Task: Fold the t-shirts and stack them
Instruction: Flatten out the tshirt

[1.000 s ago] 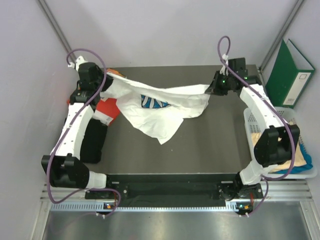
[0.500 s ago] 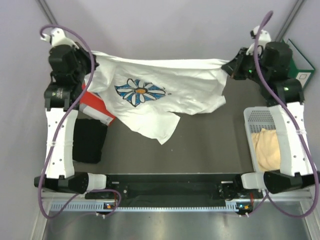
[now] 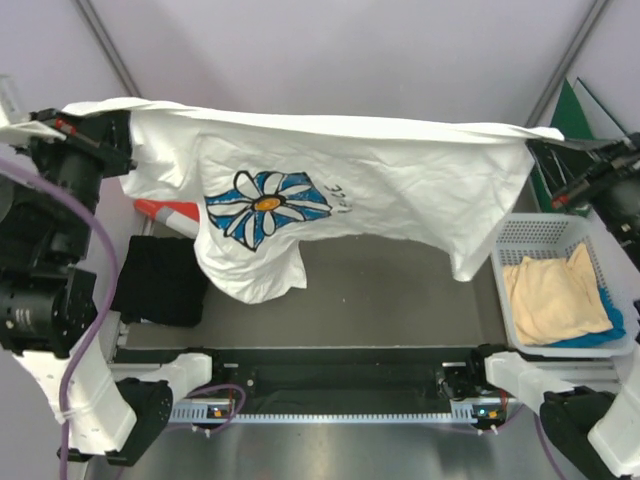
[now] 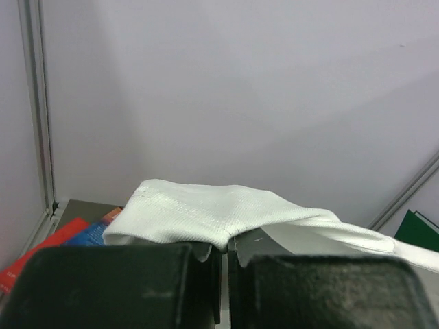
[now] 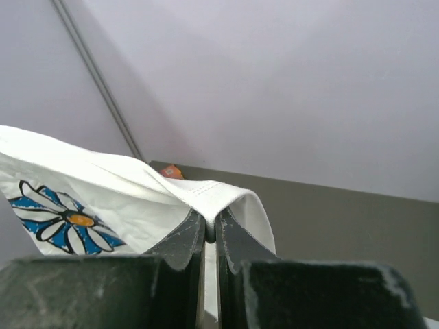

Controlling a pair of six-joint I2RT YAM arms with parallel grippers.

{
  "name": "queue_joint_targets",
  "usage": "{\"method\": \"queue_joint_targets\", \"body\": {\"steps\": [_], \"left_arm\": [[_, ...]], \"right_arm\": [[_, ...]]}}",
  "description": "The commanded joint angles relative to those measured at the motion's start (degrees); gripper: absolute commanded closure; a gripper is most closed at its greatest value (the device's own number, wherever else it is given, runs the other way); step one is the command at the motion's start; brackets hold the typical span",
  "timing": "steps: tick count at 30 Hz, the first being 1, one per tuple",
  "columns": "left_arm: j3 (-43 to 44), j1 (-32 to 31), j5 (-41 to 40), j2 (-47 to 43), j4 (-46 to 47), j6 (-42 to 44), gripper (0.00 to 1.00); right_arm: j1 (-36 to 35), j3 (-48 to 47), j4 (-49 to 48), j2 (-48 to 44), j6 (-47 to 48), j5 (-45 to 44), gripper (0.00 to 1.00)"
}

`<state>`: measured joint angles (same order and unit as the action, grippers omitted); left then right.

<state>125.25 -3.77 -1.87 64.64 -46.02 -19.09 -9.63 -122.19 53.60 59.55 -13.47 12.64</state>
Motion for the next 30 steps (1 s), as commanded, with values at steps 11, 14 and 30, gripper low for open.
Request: {"method": "queue_joint_targets", "body": {"steps": [11,14,30], "left_arm": [[2.99,0.69,1.60,18.92,-0.03,-1.21,1.00],[-1.49,0.96,5.99,26.22,0.75,-1.39,1.00],[13.07,1.49,7.93,61.99,-3.11,-1.74,1.00]], "right_arm": [[0.40,21.97,-6.31,-1.90,-1.02,-12.38,1.00],[0.40,30.59,-11.23,1.25,-0.85,-13.77,1.00],[6.99,15.80,-28.30,49.94,0.65,-12.91,1.00]]}}
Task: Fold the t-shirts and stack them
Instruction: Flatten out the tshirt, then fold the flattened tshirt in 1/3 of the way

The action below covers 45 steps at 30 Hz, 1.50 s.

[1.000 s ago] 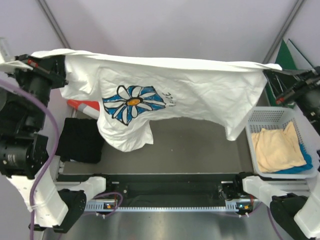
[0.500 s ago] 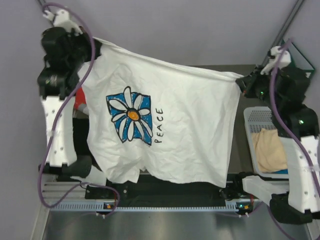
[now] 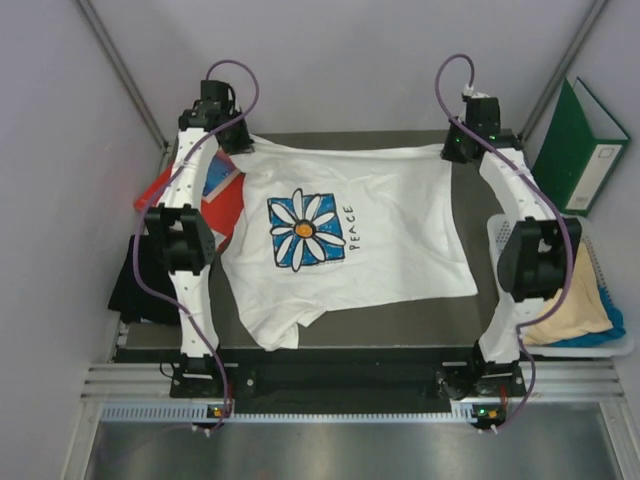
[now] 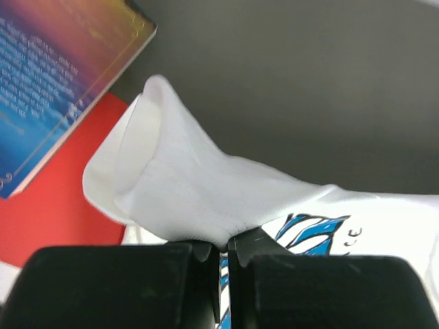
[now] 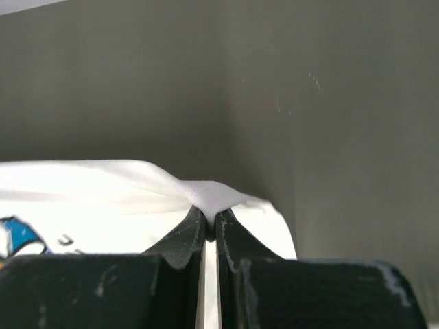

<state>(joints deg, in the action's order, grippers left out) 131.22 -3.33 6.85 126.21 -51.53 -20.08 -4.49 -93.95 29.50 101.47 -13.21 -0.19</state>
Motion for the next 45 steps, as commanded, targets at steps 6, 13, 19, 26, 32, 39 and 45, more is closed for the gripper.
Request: {"method": "queue_joint_targets", "body": {"steps": [6,13,19,26,32,39,45], "left_arm": [[5.55,0.79,1.94,0.09,2.49,-1.46,1.00],[-10.78,-0.18,1.32,-10.36,1.61,-1.89,1.00],[-27.31,-0.80,-0.43,-21.79,1.08,-4.18,1.00],[-41.89,-1.41,0.70,-28.91,-0.68,-4.36,1.00],[-48.32,-3.78,2.20,-28.57,-3.49,-4.18,1.00],[-52.90,-5.98,0.27,-27.43,-4.37,-6.20,1.00],[-56.68,-7.56,-0.26,-27.51,-4.28,-6.99,0.80]], "right_arm": [[1.85,-19.79,-0.49,15.87,0.12,3.00,1.00],[1.94,-12.31,0.90,10.24,0.03,4.23,1.00],[1.94,-5.72,4.43,4.27,0.29,5.81,1.00],[1.86,3.58,8.56,2.15,1.52,6.51,1.00],[1.94,7.03,10.75,6.18,0.12,7.30,1.00],[1.59,6.77,12.69,11.46,0.12,9.68,1.00],[1.15,8.34,17.09,11.83,1.08,9.06,0.75]]}}
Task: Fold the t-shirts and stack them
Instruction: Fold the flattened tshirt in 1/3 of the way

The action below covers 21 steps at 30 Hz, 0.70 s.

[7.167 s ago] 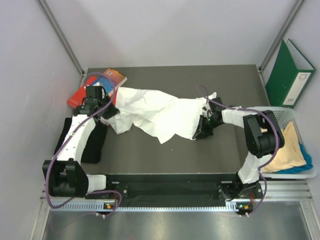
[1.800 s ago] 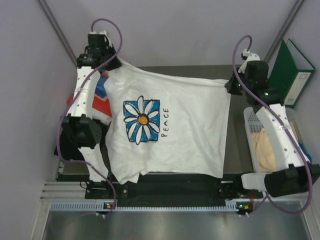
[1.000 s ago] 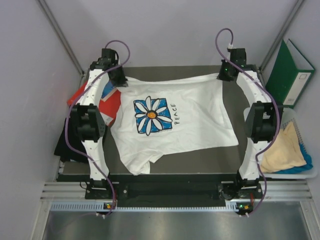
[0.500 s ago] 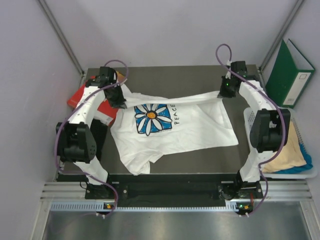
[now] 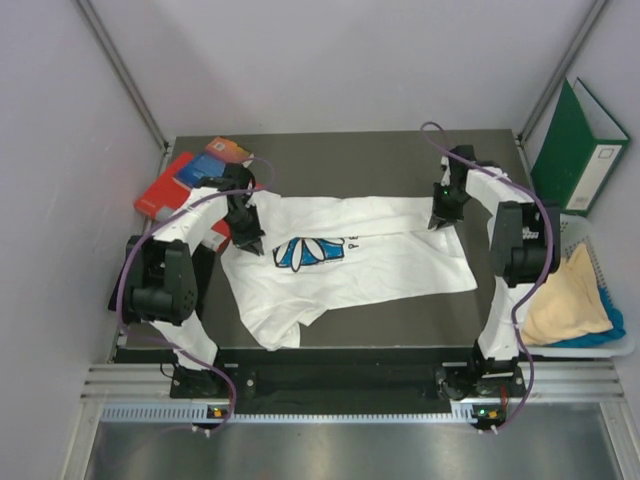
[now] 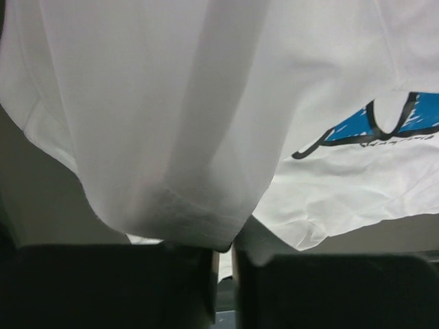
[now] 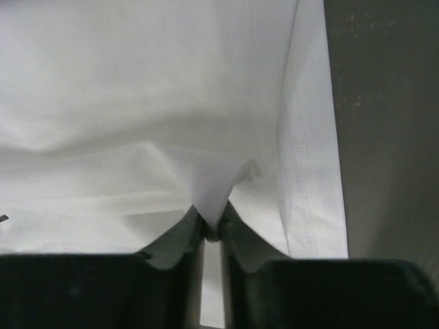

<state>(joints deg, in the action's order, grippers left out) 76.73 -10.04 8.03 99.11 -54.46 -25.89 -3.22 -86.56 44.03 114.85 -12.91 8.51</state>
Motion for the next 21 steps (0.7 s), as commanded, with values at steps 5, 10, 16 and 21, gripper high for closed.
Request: {"method": "queue_joint_targets", "body": {"steps": [5,10,16,21], "left_arm": [[-2.90,-1.65,-2.49,-5.23,-0.39,-0.22,0.01],[-1.41,-1.73,-4.34,-8.32,3.30,1.37,0.01],[5.18,-1.73,-6.80,-2.00,4.71,2.51,0.01],[11.76,-1.65,-9.53,6.08,5.67,2.51,0.01]], "right_arm": [[-0.29,3.51,-0.25,-11.04,1.57,0.63,0.20],[-0.29,1.23,-3.33,-13.17,1.57,-0.52,0.14],[-0.38,-4.31,-7.28,-4.65,1.13,3.43,0.31],[-0.64,-10.54,-9.94,3.44,-0.98,7.56,1.00]]}}
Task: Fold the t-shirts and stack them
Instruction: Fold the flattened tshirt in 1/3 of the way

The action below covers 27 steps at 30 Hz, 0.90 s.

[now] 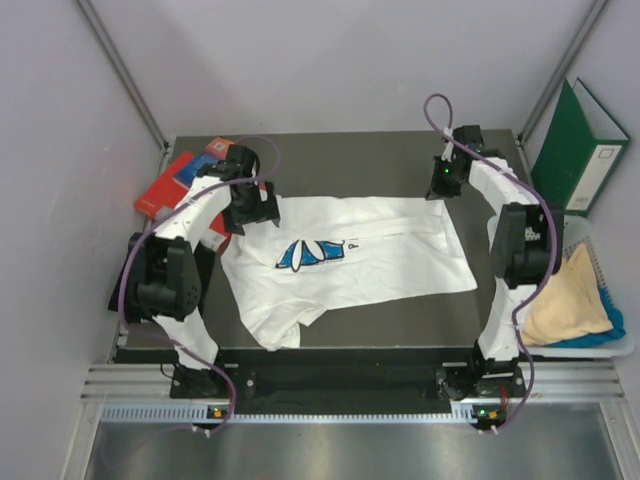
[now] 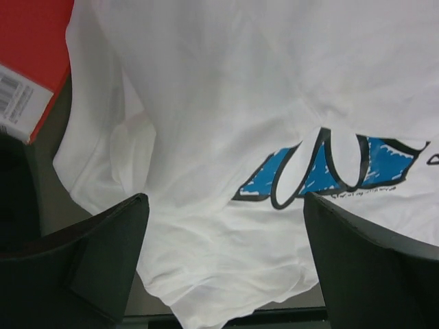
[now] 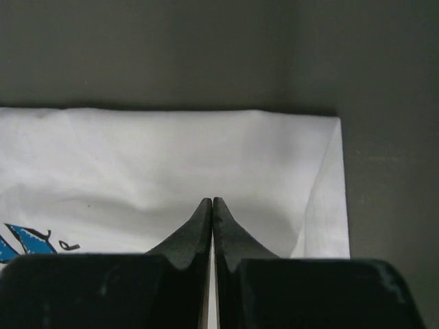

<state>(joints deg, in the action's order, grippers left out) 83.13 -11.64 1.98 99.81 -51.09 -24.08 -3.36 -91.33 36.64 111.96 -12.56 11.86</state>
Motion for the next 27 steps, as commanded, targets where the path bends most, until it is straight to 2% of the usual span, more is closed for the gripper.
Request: {"method": "queue_joint_targets", "body": {"steps": [1,4,10,15,18,22,27], "left_arm": [[6.68,-0.05,-3.65,6.53,2.14,0.52,0.01],[9.50,-0.05,-3.65,10.13,2.75,0.08,0.01],[12.84,0.04,-4.26,16.11,2.66,-0.53,0.01],[15.74,0.04,-5.32,18.22,2.66,-0.89,0.01],[20.13,0.04,-7.07,21.29,1.00,-0.97,0.01],[27.77,0.04,-7.34,25.96,-3.05,-1.59,0.01],[29.98,0.04,-5.06,23.42,-0.77,-1.41,0.01]], "right_arm": [[-0.86,-7.36,-1.76,9.38,-1.24,4.75,1.00],[-2.44,-11.41,3.85,12.48,-0.98,3.79,1.00],[-3.06,-7.82,4.75,12.84,-0.89,0.80,1.00],[-3.06,-9.74,4.67,15.12,-1.07,-4.38,1.00],[-3.06,-14.04,5.01,17.67,-1.42,-10.26,1.00],[-2.80,-26.66,8.43,24.07,-0.81,-19.66,1.00],[-1.13,-36.98,9.24,28.74,-0.27,-26.53,1.00]]}}
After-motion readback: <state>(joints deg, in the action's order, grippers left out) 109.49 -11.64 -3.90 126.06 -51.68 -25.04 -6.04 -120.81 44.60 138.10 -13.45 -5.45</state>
